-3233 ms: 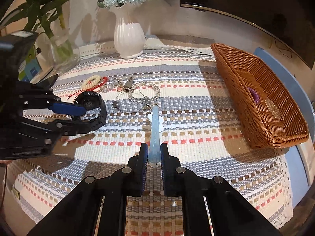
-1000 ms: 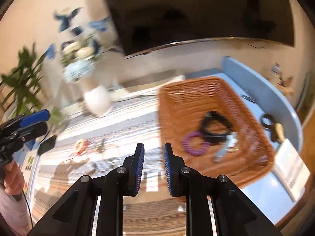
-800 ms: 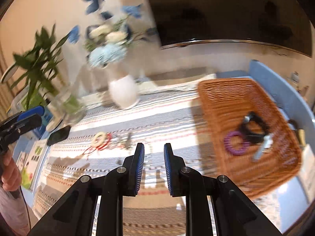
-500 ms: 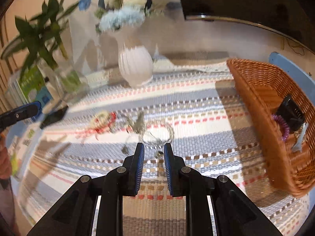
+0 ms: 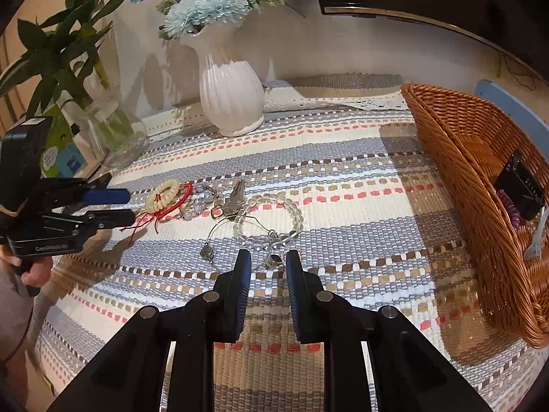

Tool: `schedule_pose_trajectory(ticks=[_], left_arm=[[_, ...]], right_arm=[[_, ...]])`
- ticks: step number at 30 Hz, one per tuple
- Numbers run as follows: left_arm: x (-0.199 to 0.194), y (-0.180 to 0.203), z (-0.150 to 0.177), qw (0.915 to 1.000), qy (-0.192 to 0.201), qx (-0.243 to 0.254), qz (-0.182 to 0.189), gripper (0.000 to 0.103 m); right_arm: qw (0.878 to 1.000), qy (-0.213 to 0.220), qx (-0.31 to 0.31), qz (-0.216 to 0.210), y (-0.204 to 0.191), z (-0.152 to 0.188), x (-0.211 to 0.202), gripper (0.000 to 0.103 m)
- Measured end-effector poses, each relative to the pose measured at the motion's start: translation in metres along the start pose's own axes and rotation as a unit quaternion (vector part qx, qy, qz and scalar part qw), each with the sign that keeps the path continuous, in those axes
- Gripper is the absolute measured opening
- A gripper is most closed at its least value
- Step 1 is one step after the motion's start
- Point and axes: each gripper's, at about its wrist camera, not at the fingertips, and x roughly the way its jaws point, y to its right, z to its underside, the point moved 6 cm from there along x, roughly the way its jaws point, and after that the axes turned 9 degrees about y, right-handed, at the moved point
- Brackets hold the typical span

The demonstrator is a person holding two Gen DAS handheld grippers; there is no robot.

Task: Organize jewelry
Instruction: 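Grasp the cream bead bracelet with the left tool while the right grasps the red cord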

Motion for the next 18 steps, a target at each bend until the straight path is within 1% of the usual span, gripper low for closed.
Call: schedule_pose_trajectory(ticks=[3, 8, 9, 12, 14, 15, 16, 18], left_arm=[[0.013, -0.003, -0.004, 0.9999, -0.01, 0.006, 0.001, 0.038], [0.02, -0.002, -0.002, 0.9996, -0.018, 0.018, 0.01, 0.038], [0.021, -0.001, -0.001, 0.9995, -0.021, 0.018, 0.013, 0.038], [0.024, -0.001, 0.001, 0.9995, -0.023, 0.018, 0.015, 0.037], [0.025, -0.002, 0.0, 0.9996, -0.019, 0.015, 0.013, 0.031], [0.025, -0.004, -0.001, 0.9997, -0.018, 0.011, 0.012, 0.023], [0.025, -0.006, -0.001, 0.9997, -0.019, 0.003, 0.017, 0.018], [0.025, -0.007, 0.0, 0.9992, -0.019, -0.012, 0.033, 0.011]], right_arm=[[1.0, -0.001, -0.001, -0.004, -0.001, 0.0, -0.001, 0.021], [1.0, -0.003, -0.004, 0.0, -0.001, 0.0, -0.002, 0.021], [1.0, -0.009, -0.002, 0.001, -0.001, 0.0, -0.001, 0.021], [0.999, -0.042, -0.003, -0.02, -0.008, -0.006, 0.005, 0.021], [0.998, -0.05, -0.017, -0.022, -0.015, -0.018, 0.006, 0.021], [0.998, -0.05, -0.022, -0.03, -0.019, -0.025, 0.007, 0.021], [0.998, -0.052, -0.024, -0.04, -0.021, -0.031, 0.008, 0.022], [0.996, -0.07, -0.02, -0.054, -0.025, -0.038, 0.017, 0.022]])
